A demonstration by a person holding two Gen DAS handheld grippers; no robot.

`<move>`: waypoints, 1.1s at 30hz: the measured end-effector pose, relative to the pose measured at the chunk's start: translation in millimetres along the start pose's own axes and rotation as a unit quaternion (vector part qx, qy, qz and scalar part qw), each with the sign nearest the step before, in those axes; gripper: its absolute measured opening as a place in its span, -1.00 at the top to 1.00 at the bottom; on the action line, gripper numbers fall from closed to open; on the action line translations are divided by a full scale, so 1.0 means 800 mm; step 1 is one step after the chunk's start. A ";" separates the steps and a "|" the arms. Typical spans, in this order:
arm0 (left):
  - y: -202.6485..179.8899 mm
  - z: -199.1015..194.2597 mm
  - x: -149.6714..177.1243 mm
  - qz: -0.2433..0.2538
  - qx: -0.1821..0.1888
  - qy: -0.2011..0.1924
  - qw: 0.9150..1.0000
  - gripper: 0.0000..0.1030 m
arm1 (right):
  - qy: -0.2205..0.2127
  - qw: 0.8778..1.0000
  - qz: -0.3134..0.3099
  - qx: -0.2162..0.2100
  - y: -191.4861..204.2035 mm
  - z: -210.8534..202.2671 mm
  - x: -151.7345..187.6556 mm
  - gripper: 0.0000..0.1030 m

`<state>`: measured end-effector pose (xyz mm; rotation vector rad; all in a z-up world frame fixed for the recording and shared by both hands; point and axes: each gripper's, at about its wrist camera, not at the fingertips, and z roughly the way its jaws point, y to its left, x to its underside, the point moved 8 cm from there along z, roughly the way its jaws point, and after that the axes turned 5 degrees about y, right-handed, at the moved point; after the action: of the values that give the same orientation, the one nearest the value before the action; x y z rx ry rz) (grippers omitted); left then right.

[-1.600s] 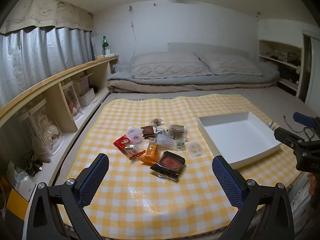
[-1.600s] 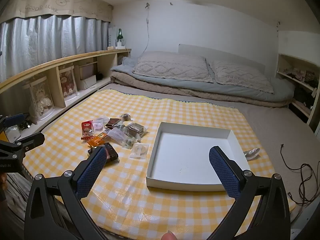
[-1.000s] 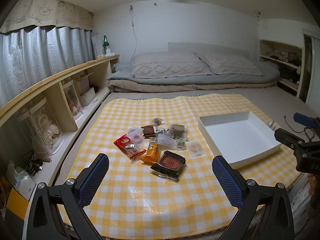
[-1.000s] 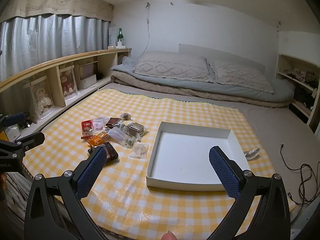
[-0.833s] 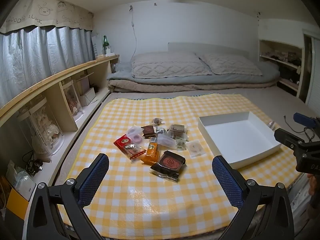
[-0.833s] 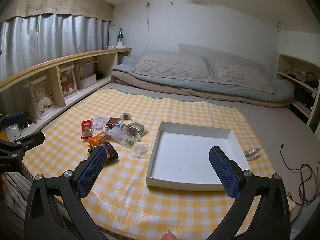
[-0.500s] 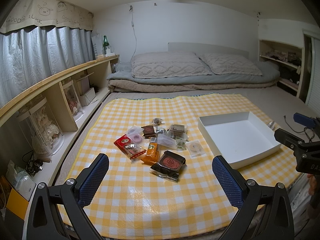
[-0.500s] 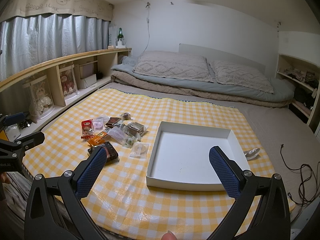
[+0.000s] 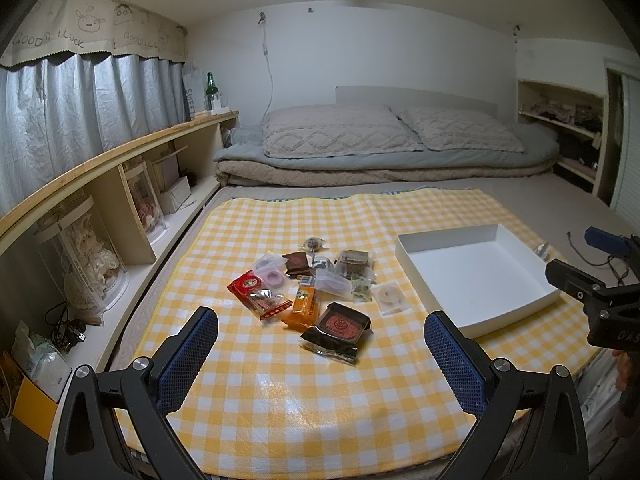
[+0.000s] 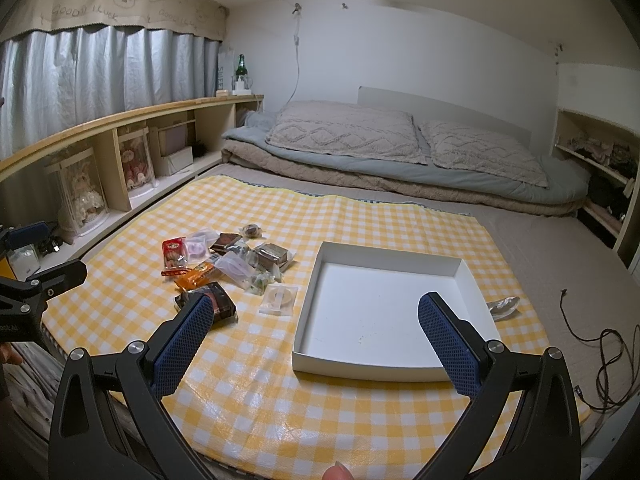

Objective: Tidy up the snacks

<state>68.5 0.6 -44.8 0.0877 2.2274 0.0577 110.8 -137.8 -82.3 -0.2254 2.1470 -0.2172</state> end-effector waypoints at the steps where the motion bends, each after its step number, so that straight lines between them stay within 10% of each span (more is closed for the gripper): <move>1: 0.000 0.000 0.000 0.000 0.000 0.000 1.000 -1.00 | 0.000 1.000 0.000 0.000 0.000 0.000 0.000 -1.00; 33: 0.000 0.000 0.000 -0.001 0.000 -0.001 1.000 -1.00 | 0.000 1.000 0.000 0.001 -0.003 0.001 0.000 -1.00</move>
<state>68.4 0.8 -45.1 0.0867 2.2252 0.0560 111.9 -140.3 -82.0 -0.2253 2.1469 -0.2188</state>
